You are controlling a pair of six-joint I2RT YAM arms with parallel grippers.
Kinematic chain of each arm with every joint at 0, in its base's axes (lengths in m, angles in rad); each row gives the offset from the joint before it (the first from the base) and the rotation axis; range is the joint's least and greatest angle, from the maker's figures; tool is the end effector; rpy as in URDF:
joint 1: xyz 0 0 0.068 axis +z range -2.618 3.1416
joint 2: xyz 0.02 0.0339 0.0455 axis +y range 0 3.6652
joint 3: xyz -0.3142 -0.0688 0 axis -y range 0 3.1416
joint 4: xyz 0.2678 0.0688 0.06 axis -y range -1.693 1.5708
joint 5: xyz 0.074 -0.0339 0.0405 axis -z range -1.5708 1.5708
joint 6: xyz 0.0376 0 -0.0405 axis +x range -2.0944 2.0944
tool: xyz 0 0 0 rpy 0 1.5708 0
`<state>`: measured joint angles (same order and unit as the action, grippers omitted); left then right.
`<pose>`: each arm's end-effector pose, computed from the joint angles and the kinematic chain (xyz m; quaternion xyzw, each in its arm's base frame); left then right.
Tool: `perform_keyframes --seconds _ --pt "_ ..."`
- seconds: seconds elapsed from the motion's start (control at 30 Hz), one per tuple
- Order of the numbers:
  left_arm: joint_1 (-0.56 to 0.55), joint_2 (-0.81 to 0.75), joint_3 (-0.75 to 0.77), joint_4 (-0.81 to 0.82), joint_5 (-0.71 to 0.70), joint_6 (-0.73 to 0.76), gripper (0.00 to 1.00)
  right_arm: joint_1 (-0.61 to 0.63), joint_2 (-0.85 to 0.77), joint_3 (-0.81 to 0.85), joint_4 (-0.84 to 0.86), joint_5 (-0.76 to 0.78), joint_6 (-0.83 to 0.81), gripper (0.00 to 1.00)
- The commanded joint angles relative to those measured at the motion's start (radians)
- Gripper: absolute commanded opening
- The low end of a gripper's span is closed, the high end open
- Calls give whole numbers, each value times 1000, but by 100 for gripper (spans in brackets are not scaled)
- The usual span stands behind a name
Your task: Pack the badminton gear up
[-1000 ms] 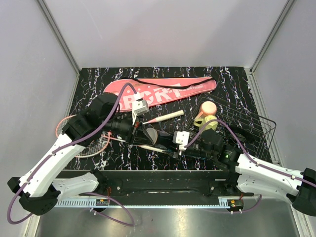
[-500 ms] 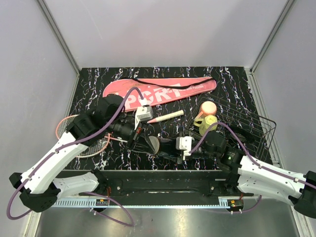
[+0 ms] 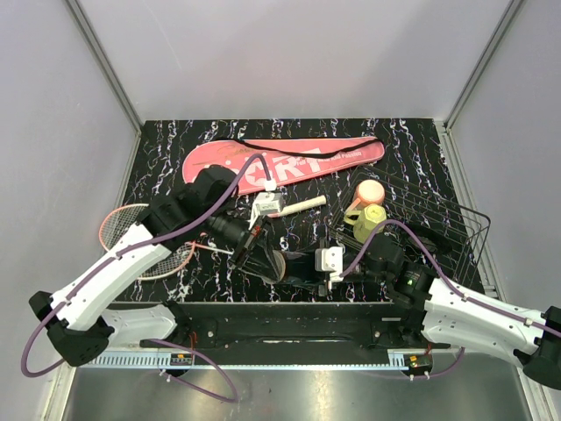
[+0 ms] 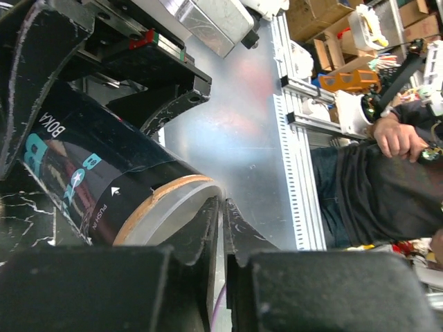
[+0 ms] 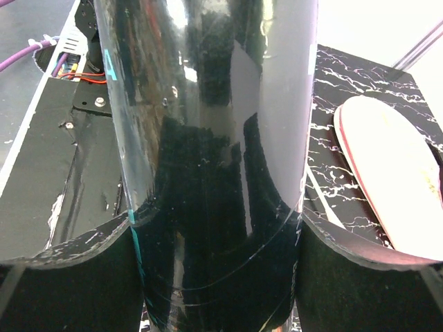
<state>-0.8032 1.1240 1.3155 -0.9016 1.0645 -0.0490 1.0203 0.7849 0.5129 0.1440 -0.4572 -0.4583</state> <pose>0.1192 -0.1708 0.4466 0.4852 0.6501 -0.5685 0.1367 0.0793 0.1609 0.3077 -0.6034 0.4396 0.3419 0.5708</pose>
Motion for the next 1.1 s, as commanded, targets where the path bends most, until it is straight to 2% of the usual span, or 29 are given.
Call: perform_keyframes --seconds 0.0,0.2,0.4,0.53,0.73,0.9,1.07 --pt "-17 60 -15 38 12 43 12 11 -16 30 157 -47 43 38" --pt "-28 115 -24 38 18 43 25 20 -6 44 157 -67 40 38" --pt "-33 172 -35 47 55 64 32 26 -4 59 154 -69 30 37" --pt "-39 192 -36 78 12 52 35 27 -6 65 166 -60 29 37" --pt "-37 129 -99 268 -124 -64 35 29 25 61 294 -26 107 36" --pt "-37 45 -159 352 -320 -129 53 31 39 0 449 20 205 36" --pt "-37 -55 -167 409 -489 -172 67 31 51 -25 465 55 248 36"
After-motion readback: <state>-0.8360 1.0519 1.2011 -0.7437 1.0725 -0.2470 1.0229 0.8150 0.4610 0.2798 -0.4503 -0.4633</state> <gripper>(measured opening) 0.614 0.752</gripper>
